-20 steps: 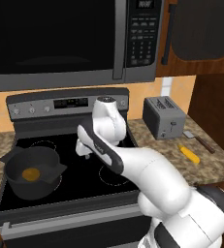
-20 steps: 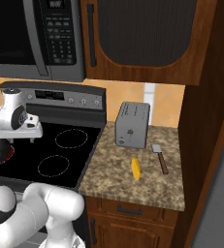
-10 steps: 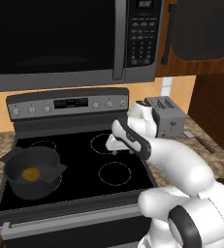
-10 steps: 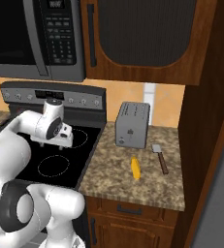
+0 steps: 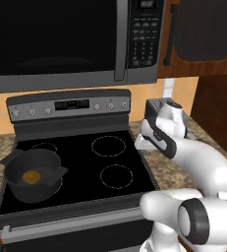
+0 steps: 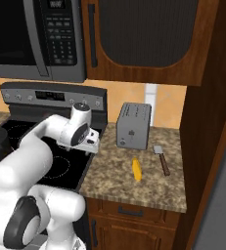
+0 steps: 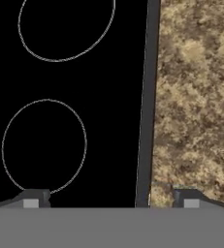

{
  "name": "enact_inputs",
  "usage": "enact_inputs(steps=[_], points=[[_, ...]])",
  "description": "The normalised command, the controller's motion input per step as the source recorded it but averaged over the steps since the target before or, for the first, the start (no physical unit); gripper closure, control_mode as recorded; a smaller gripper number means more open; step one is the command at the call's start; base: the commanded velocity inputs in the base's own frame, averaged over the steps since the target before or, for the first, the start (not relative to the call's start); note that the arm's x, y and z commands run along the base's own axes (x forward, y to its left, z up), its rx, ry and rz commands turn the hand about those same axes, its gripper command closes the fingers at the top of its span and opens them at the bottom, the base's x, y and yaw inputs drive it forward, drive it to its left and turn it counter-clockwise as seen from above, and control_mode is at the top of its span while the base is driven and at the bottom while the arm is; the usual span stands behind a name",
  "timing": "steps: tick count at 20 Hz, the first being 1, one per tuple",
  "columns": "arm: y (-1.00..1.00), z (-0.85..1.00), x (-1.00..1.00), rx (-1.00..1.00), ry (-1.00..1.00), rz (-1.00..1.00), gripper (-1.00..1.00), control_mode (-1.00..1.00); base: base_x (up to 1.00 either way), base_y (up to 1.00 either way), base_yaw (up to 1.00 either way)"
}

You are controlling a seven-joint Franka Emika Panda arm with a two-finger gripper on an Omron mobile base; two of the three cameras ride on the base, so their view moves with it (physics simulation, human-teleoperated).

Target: Put the avocado and corn in the pot. Retrieve the spatula and lightly stir the vegetables in the pot.

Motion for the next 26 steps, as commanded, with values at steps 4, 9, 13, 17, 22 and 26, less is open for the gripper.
enact_inputs(steps=[4, 9, 13, 17, 22, 26], points=[[-1.0, 0.0, 0.09, -0.08, -0.02, -0.04, -1.0, -1.0, 0.0, 0.0, 0.0], [-1.0, -0.03, 0.24, -0.08, -0.01, -0.01, -1.0, -1.0, 0.0, 0.0, 0.0], [-1.0, -0.15, 0.34, -0.07, 0.0, 0.0, -1.0, -1.0, 0.0, 0.0, 0.0], [-1.0, -0.29, 0.29, -0.07, 0.0, 0.0, -1.0, -1.0, 0.0, 0.0, 0.0], [-0.76, -0.27, 0.19, -0.01, 0.0, 0.0, -1.0, -1.0, 0.0, 0.0, 0.0], [-0.51, -0.22, 0.31, 0.0, 0.02, 0.0, -1.0, -1.0, 0.0, 0.0, 0.0]])
